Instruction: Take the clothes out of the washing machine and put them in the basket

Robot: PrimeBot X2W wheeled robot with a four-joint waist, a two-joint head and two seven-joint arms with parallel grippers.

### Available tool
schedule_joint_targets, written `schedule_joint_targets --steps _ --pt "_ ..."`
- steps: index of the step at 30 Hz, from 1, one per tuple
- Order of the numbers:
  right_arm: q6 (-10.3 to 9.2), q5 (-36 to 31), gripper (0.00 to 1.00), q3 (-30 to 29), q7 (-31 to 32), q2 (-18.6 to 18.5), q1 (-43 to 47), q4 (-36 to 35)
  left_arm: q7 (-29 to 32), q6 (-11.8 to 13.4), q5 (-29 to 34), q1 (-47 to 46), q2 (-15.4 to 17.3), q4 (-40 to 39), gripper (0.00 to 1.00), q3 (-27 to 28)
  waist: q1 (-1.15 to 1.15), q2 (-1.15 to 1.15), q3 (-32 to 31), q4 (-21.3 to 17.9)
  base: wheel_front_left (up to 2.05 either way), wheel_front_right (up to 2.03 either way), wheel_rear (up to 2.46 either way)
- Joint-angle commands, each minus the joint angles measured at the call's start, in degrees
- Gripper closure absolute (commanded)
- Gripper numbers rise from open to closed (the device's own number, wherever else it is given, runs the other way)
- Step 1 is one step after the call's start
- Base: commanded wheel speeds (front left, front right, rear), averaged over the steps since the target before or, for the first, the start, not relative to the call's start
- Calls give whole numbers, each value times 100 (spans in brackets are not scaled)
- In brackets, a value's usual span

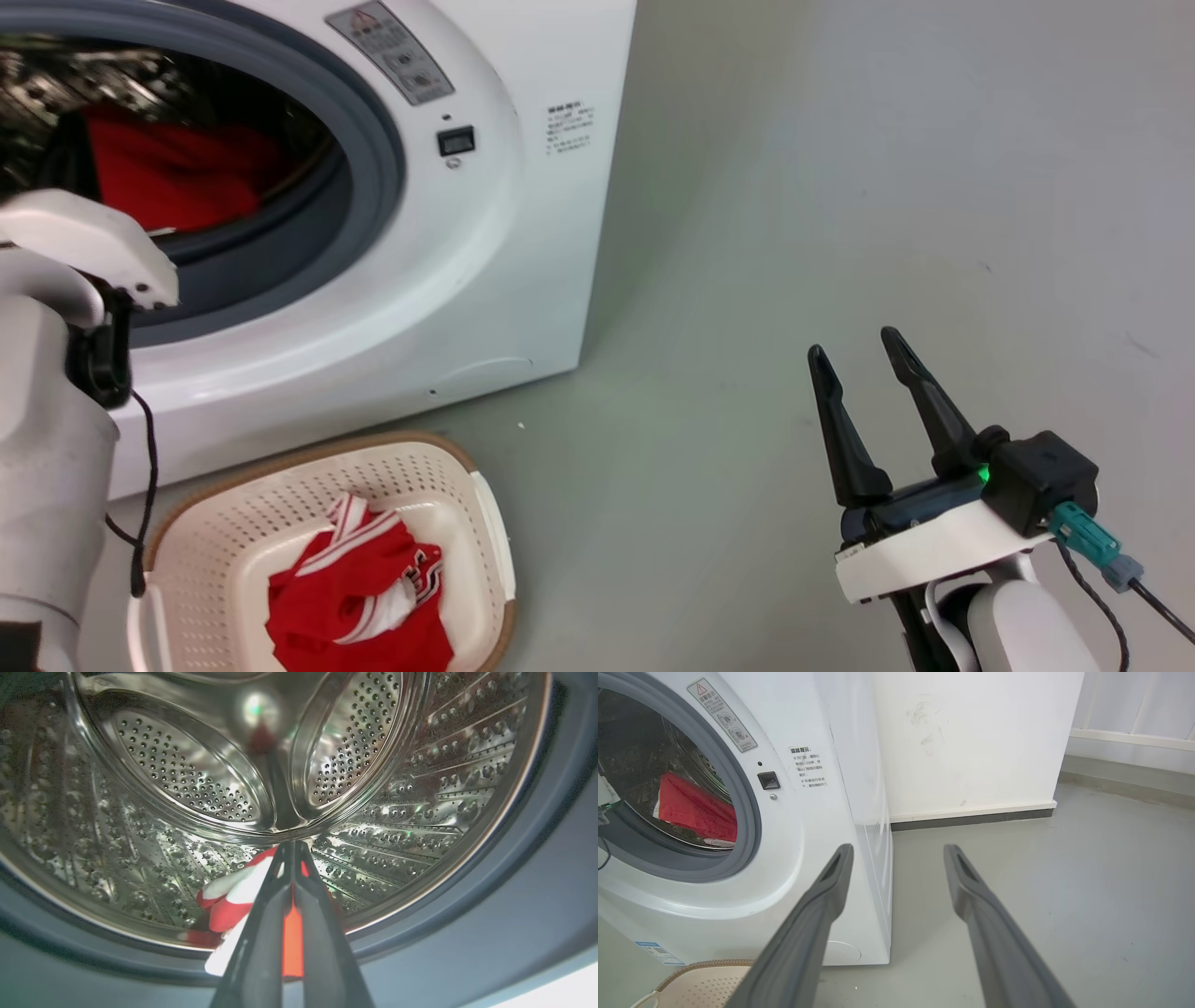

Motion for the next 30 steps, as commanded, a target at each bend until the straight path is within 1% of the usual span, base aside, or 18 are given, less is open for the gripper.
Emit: schedule_joint_targets --steps 1,7,13,20,30 --pt "-4 -25 0 -37 49 5 105 -29 -59 -30 -2 156 -42 -95 100 0 0 0 -295 202 0 0 0" --pt "-4 -123 0 -128 199 7 321 -128 -129 8 97 590 -175 -749 100 -40 0 0 -681 427 0 0 0" --pt "-4 -173 0 -163 343 7 521 -249 -146 159 158 1129 -251 -1752 100 -27 0 0 -969 619 0 0 0" --pt "-4 -236 0 -208 485 7 706 -383 -118 455 163 1897 -164 -3107 100 23 0 0 -1201 798 0 0 0" --pt "-4 -292 0 -243 649 7 911 -592 143 1024 316 2807 53 -5339 100 39 0 0 -1349 1078 0 0 0"
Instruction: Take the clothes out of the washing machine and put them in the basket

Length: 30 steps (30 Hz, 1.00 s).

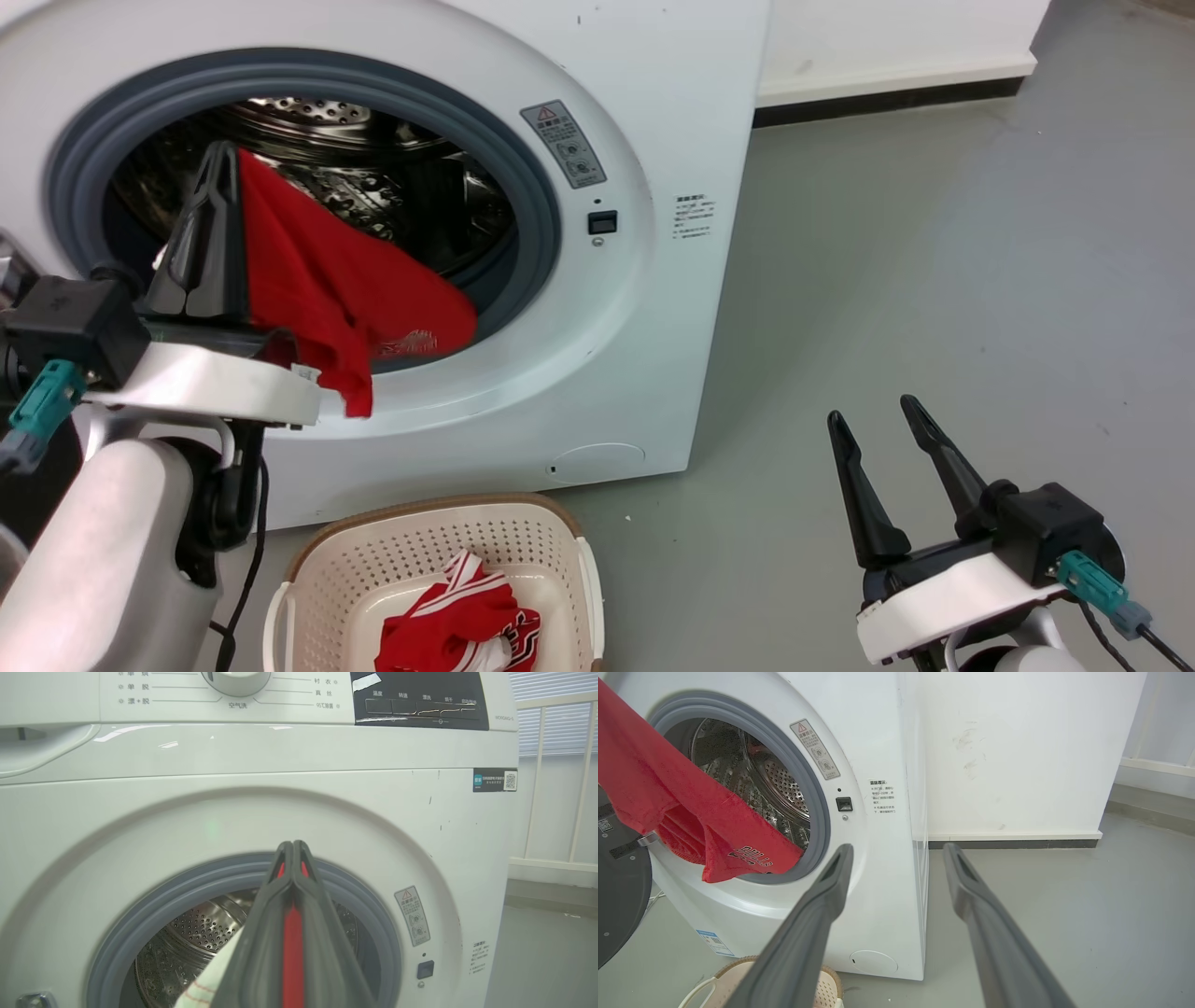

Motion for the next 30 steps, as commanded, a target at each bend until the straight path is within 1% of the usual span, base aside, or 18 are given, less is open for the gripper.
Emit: schedule_joint_targets --steps 1,10,15,19,23,28,30 --pt "-4 -21 0 -7 30 8 99 -50 56 97 53 138 47 -331 100 17 1 0 -43 79 0 0 0" --pt "-4 -44 0 -4 134 8 147 -143 330 498 233 637 185 -1712 100 5 1 0 -136 268 0 0 0" --pt "-4 -32 0 18 136 8 81 -179 463 653 191 917 210 -2028 100 22 1 0 -26 312 0 0 0" --pt "-4 -18 0 51 107 8 -23 -184 482 699 69 1203 130 -1899 100 -23 1 0 108 299 0 0 0" --pt "-4 -16 0 77 77 8 -90 -185 408 714 -161 1575 -53 -1539 100 -95 1 0 282 251 0 0 0" --pt "-4 0 0 61 33 9 -230 -174 227 619 -464 1921 -345 -806 100 -171 1 0 534 219 0 0 0" --pt "-4 6 0 59 18 9 -294 -168 159 520 -573 1984 -467 -421 100 -220 1 0 650 217 0 0 0"
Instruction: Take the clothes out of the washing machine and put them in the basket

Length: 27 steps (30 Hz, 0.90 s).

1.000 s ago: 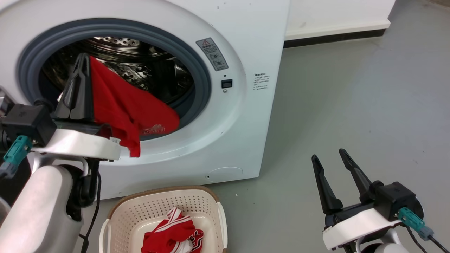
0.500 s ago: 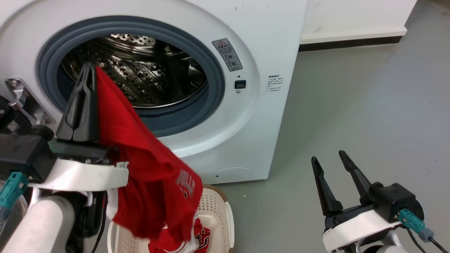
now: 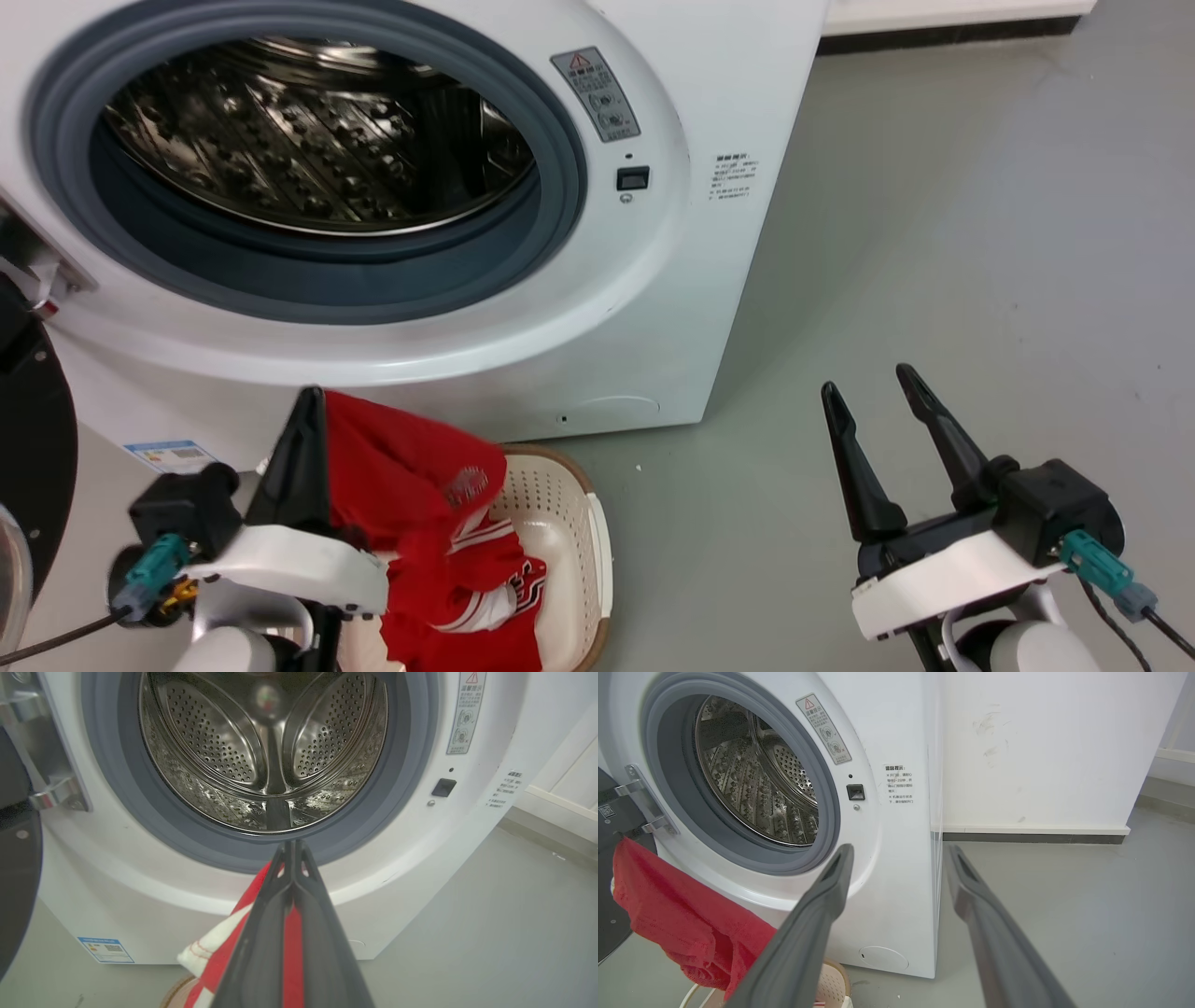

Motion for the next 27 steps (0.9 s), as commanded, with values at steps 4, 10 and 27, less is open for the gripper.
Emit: schedule_joint_targets --steps 4,10,27 --pt "-4 8 0 24 -61 10 -272 17 -201 -278 -247 -62 -291 1055 100 -50 0 0 414 -23 0 0 0" --pt "-4 9 0 36 -114 10 -472 25 -378 -629 -393 -380 -527 2194 100 14 0 0 779 -67 0 0 0" --pt "-4 2 0 114 -329 10 -1112 -127 -483 -1348 -60 -1979 -996 5297 100 936 0 0 2406 -468 0 0 0"
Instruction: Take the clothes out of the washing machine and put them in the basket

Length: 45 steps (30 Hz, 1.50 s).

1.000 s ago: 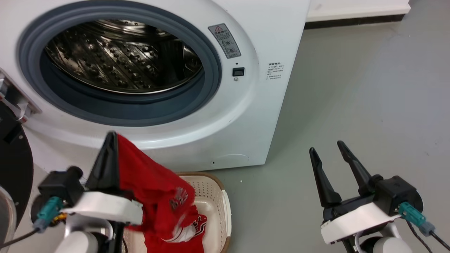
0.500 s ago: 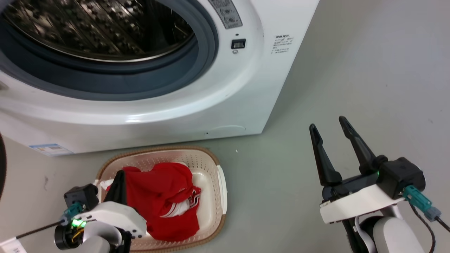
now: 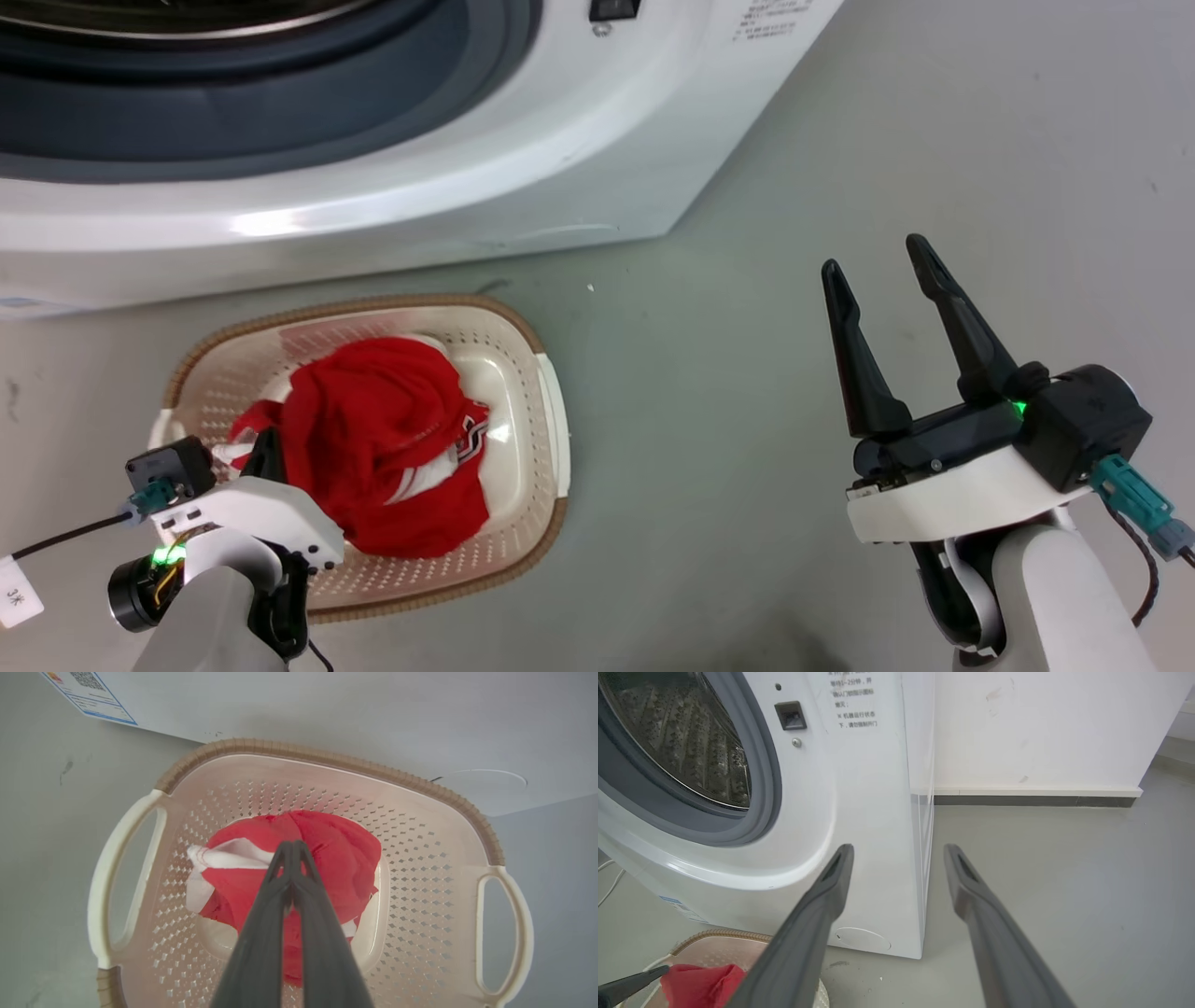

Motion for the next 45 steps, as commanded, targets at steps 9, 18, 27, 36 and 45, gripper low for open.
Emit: schedule_joint_targets --steps 9,18,27,36,45 --pt "-4 75 0 77 -160 10 -262 56 -14 -237 152 -560 -149 1273 100 284 -1 0 678 -305 0 0 0" --pt "-4 3 0 59 -213 9 -252 271 -14 -429 209 -643 -252 1798 0 416 -1 0 406 -198 0 0 0" --pt "-4 -91 0 -1 -136 8 52 607 -14 -566 639 -68 -417 1395 0 406 -1 0 -859 128 0 0 0" --pt "-4 -174 0 -238 111 9 459 671 -15 -493 1294 499 -631 102 0 588 -1 0 -1771 476 0 0 0" --pt "-4 -244 0 -442 252 9 845 641 -15 -458 1964 1050 -854 -1656 0 844 -1 0 -2369 767 0 0 0"
